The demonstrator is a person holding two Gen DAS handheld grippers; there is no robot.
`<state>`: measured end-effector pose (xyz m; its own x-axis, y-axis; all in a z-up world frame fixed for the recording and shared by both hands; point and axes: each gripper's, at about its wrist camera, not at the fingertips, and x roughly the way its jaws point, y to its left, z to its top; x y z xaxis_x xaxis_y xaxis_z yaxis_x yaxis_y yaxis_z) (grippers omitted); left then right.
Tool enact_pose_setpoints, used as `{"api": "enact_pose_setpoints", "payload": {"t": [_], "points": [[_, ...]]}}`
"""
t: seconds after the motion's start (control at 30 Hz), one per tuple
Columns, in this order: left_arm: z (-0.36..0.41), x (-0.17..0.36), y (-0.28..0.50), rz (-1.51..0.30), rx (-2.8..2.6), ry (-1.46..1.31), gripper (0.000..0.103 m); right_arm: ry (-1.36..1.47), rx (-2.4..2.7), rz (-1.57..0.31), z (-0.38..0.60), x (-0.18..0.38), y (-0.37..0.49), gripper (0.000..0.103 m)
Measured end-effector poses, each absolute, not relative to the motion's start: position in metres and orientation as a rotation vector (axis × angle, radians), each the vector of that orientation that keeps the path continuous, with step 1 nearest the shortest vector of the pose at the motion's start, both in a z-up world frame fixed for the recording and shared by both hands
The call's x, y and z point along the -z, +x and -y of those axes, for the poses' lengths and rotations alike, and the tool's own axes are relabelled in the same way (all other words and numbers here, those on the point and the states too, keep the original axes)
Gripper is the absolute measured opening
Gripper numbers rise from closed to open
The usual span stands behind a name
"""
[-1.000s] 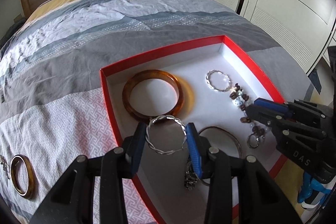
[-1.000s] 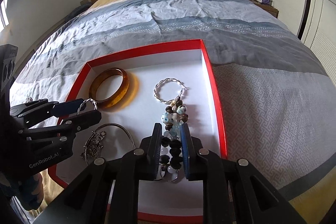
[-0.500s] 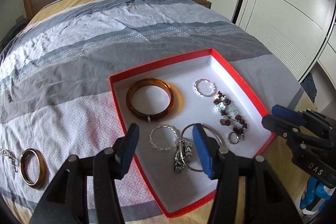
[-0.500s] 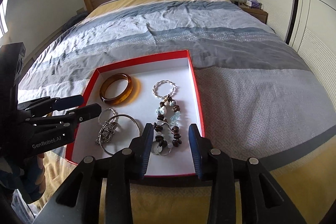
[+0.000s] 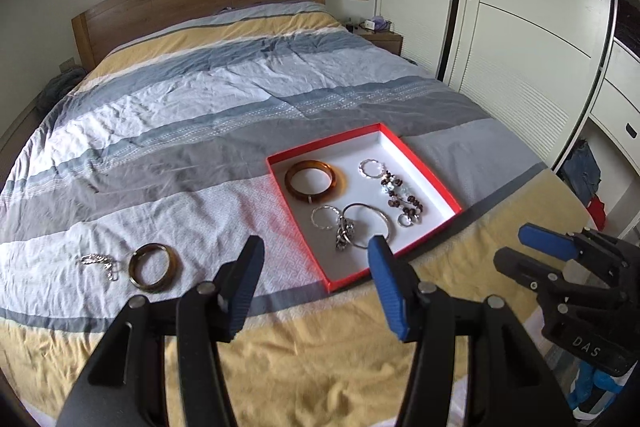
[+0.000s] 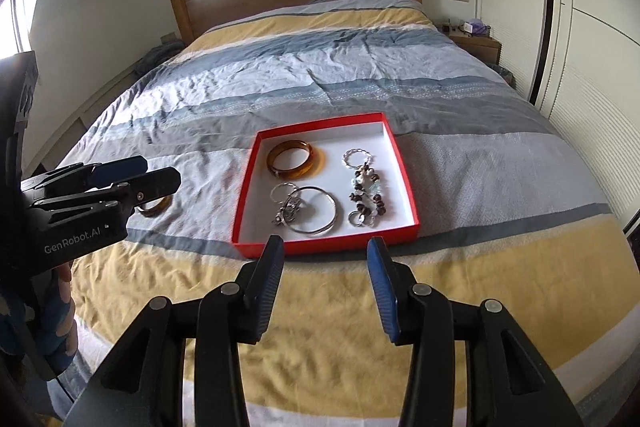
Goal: Organize jewelry
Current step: 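Move both open tools back toward the silver chain and brown bangle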
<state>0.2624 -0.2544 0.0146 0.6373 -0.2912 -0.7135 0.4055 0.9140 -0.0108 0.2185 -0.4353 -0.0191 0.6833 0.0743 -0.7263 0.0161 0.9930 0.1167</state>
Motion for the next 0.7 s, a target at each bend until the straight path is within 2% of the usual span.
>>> {"api": "enact_pose_setpoints", "payload": {"t": [0.3, 0.47, 0.7], "points": [[0.192, -0.047, 0.186, -0.746, 0.332, 0.137, 0.052, 0.112, -0.05, -0.772, 0.397, -0.017, 0.16, 0.045], [0.157, -0.056, 0.148, -0.714, 0.297, 0.131, 0.052, 0.093, -0.059, -0.752, 0.376, -0.034, 0.135, 0.05], [0.101, -0.063, 0.114, -0.691, 0.242, 0.09, 0.052, 0.096, -0.064, -0.749, 0.344, -0.044, 0.117, 0.052]]}}
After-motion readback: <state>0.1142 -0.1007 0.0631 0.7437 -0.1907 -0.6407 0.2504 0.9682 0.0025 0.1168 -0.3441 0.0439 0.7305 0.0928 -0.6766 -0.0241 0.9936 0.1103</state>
